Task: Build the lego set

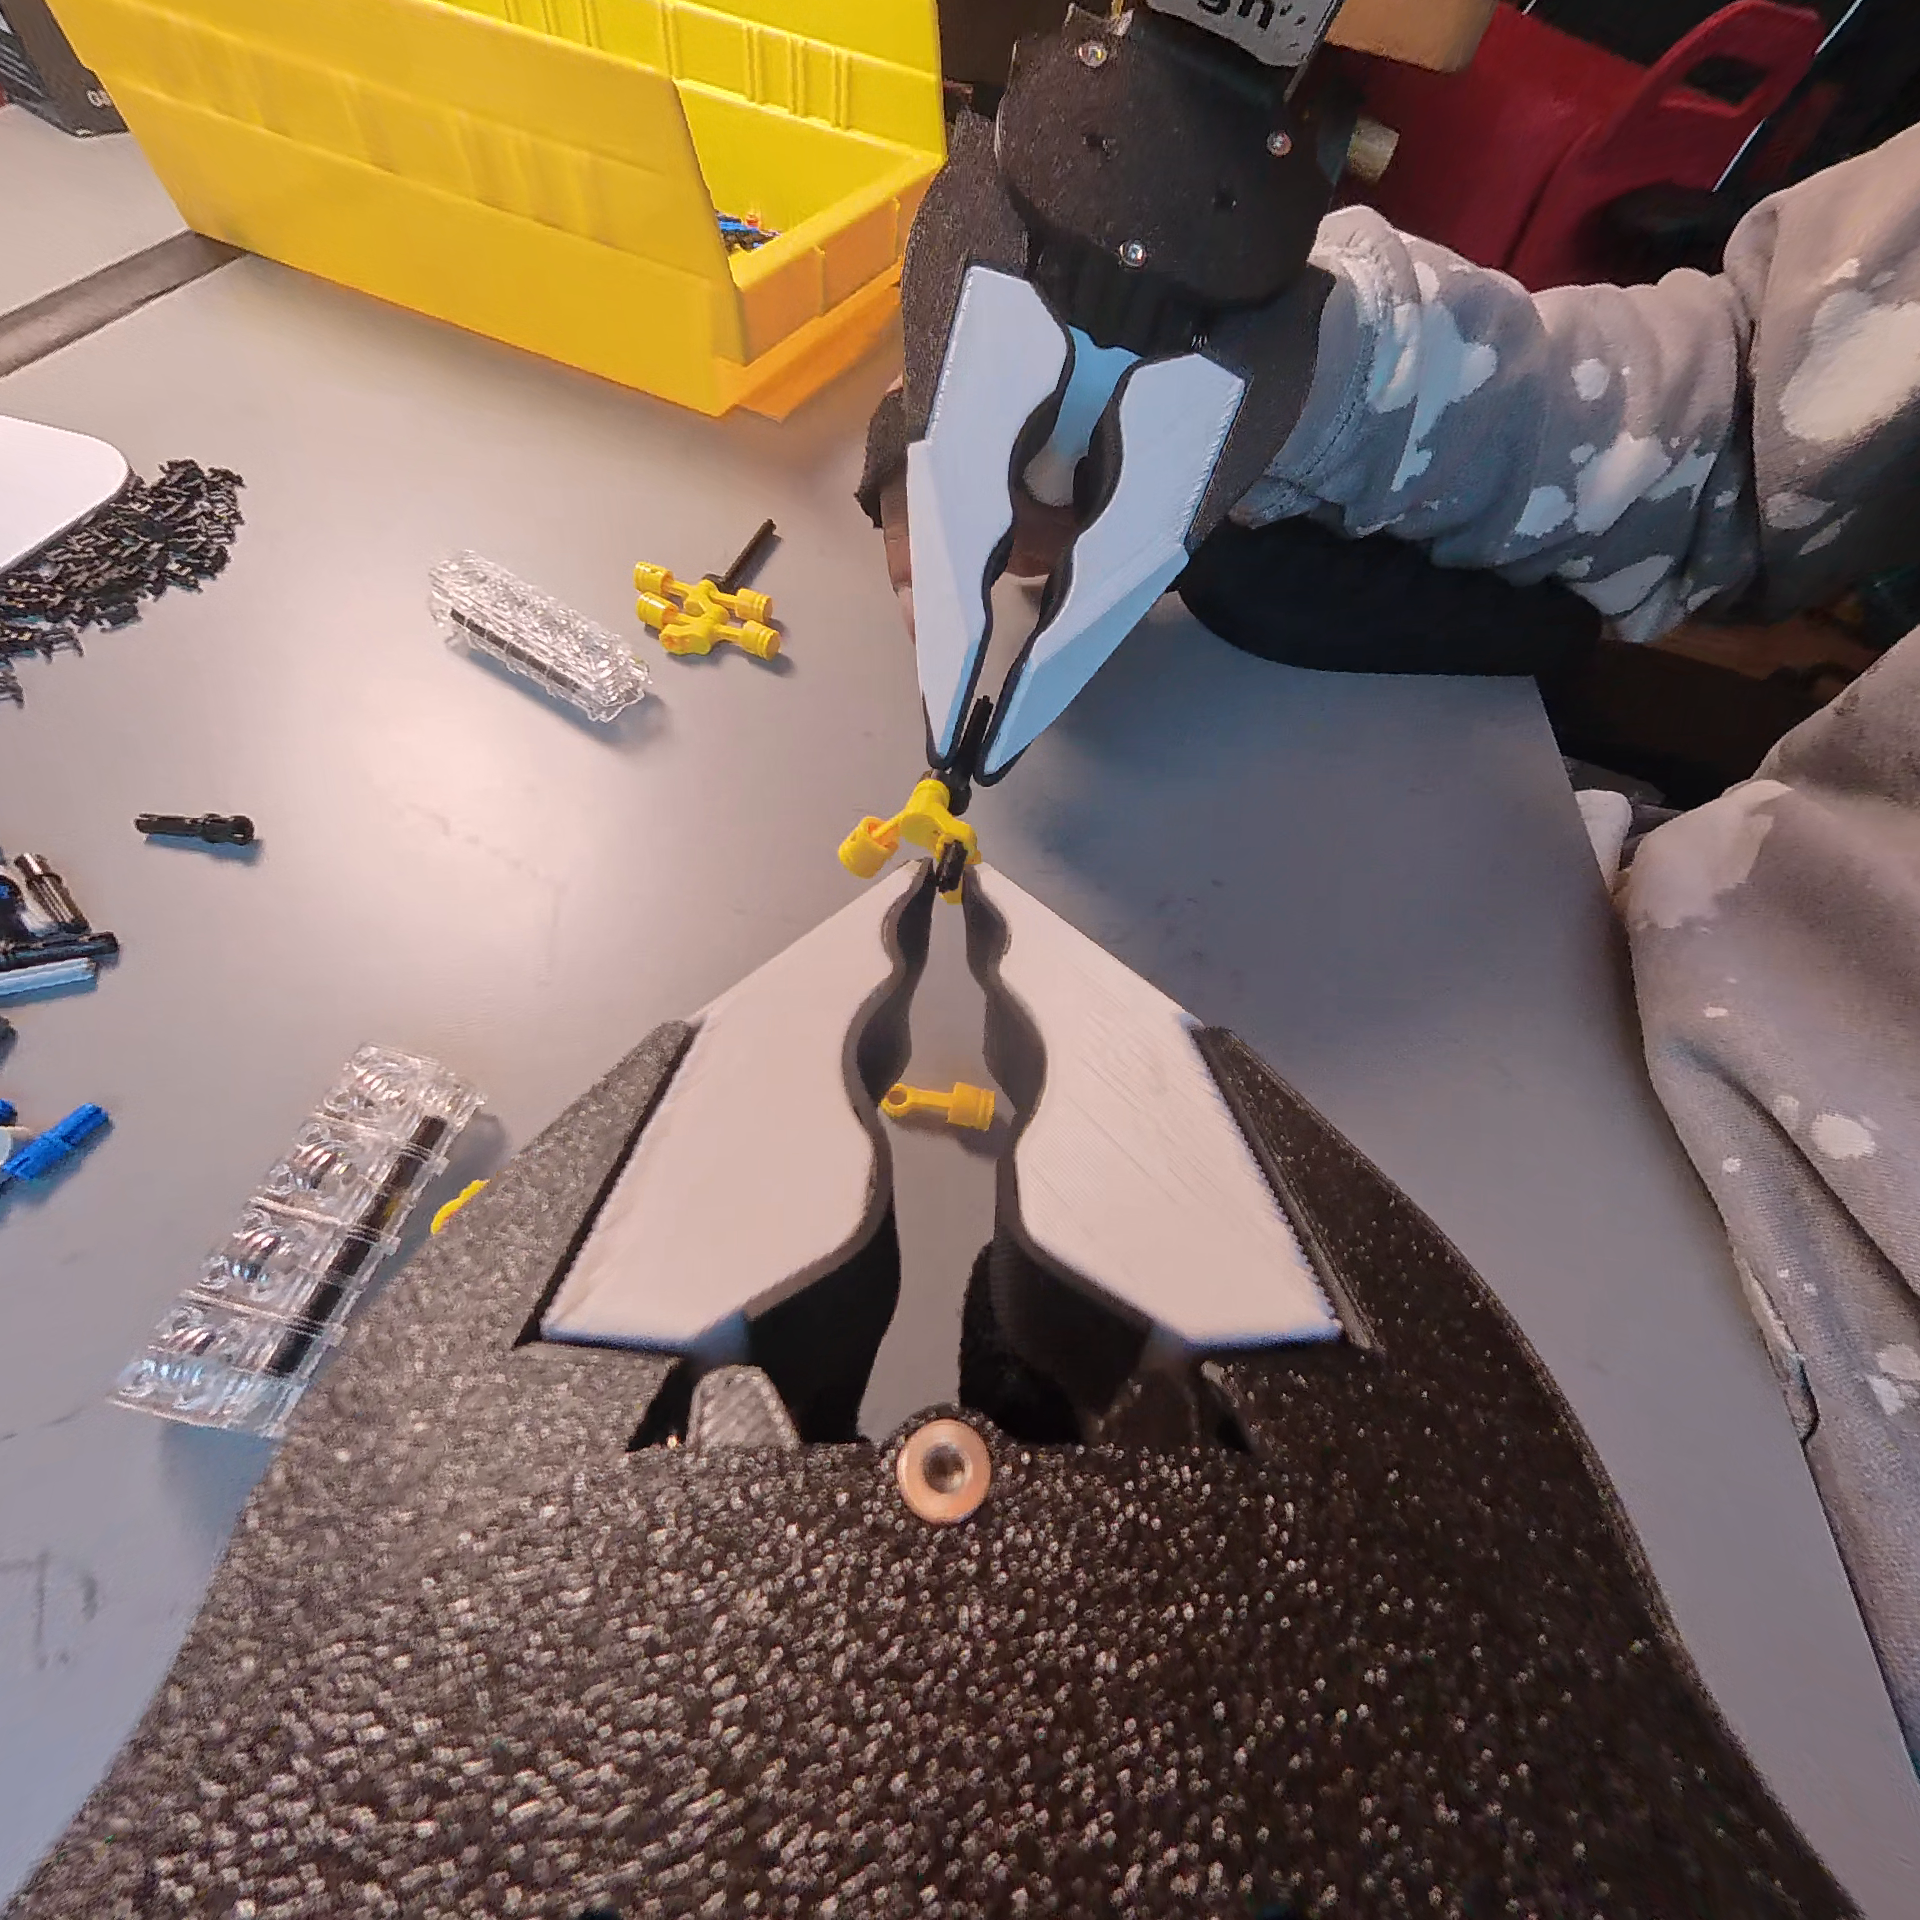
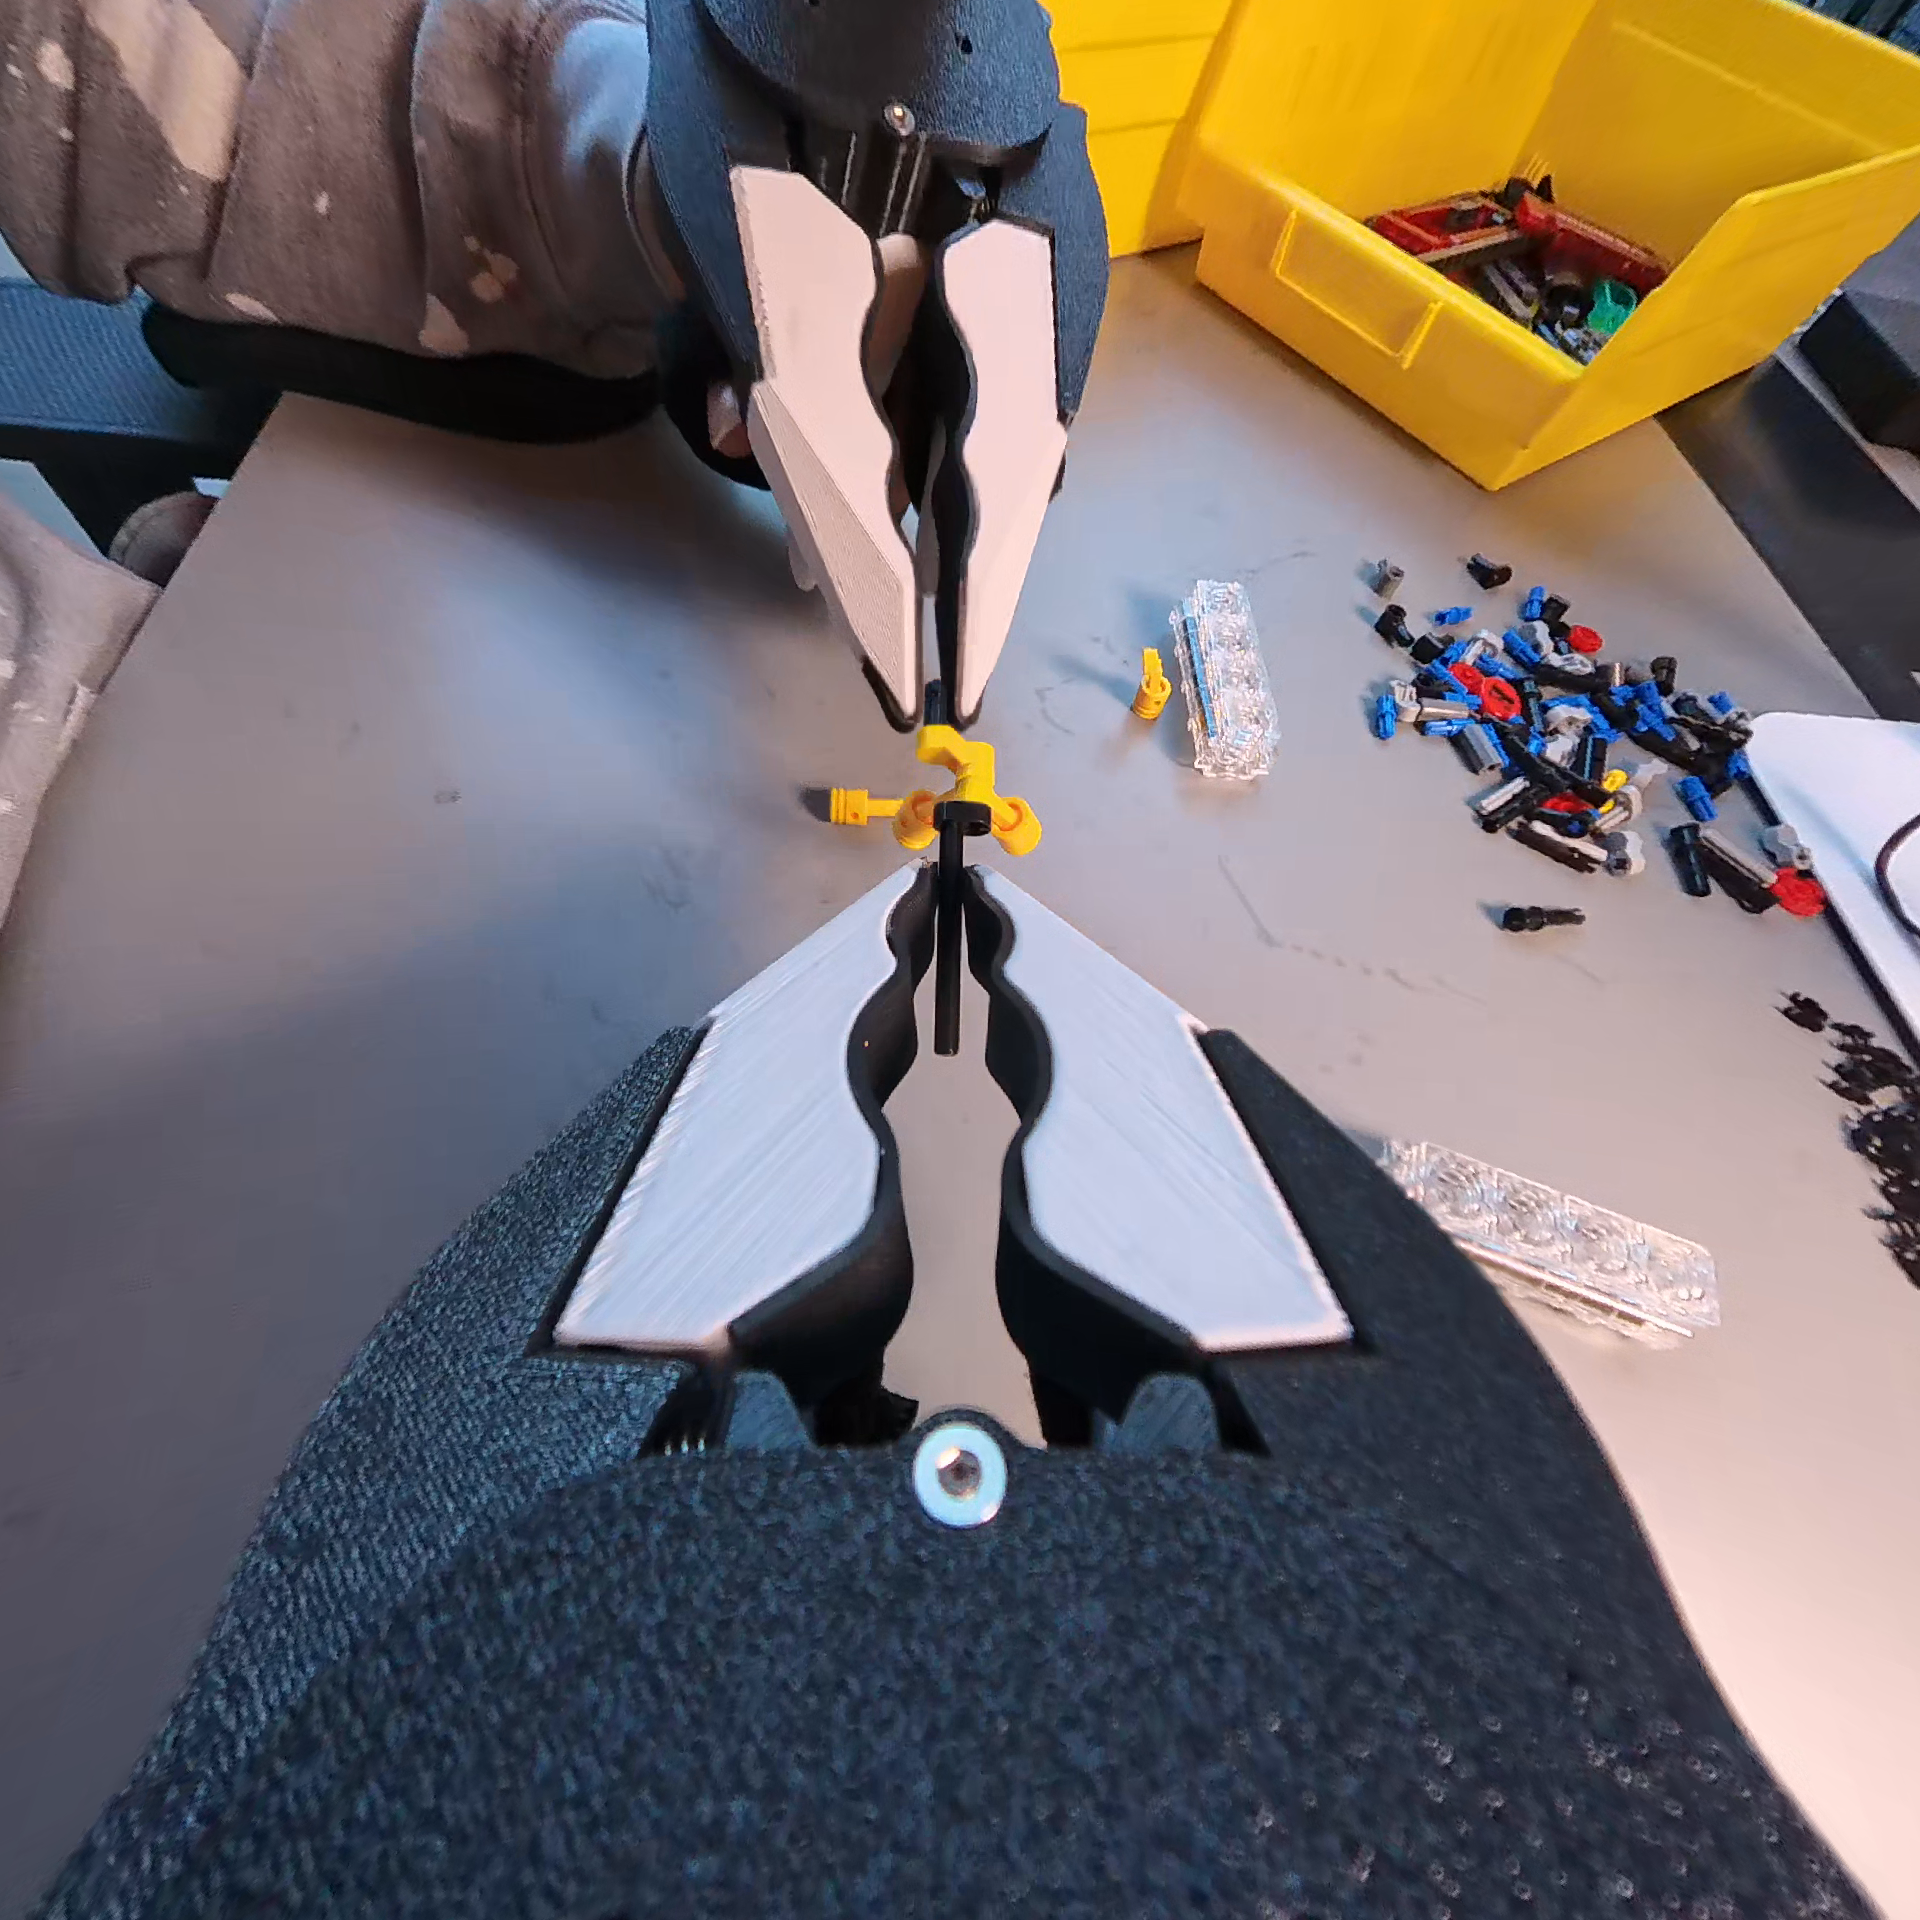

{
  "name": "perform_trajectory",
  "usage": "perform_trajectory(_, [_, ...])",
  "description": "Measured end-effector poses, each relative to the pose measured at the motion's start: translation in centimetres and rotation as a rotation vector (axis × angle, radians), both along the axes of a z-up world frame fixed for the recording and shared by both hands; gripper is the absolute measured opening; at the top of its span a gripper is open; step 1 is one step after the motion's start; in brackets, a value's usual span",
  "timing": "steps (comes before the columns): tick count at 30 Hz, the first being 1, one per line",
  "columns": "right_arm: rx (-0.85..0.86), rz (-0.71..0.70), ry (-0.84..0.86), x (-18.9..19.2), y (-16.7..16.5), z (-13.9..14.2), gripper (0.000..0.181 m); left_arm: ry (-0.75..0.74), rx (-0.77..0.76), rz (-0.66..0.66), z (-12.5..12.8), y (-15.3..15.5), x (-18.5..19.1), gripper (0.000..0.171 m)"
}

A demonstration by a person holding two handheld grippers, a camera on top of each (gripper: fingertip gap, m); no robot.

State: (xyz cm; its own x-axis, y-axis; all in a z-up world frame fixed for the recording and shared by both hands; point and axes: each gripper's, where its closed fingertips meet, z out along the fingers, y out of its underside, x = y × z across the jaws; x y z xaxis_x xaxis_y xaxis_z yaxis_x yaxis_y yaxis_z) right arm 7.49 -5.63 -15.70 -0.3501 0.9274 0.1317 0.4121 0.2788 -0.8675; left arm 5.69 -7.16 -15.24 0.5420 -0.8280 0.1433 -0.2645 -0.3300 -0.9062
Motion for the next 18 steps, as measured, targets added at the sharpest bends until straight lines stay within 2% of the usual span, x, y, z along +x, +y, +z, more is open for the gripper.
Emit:
perform_trajectory(10, [0.008,-0.001,0.027,-0.3,-0.3,0.1,0.006,-0.063,0.028,-0.015,1.4,-0.2,0.4,0.004])
perform_trajectory(18, [0.023,-0.014,0.043,-0.7,-0.2,0.1,0.006,-0.078,0.026,-0.006,1.6,0.0,0.4,0.004])
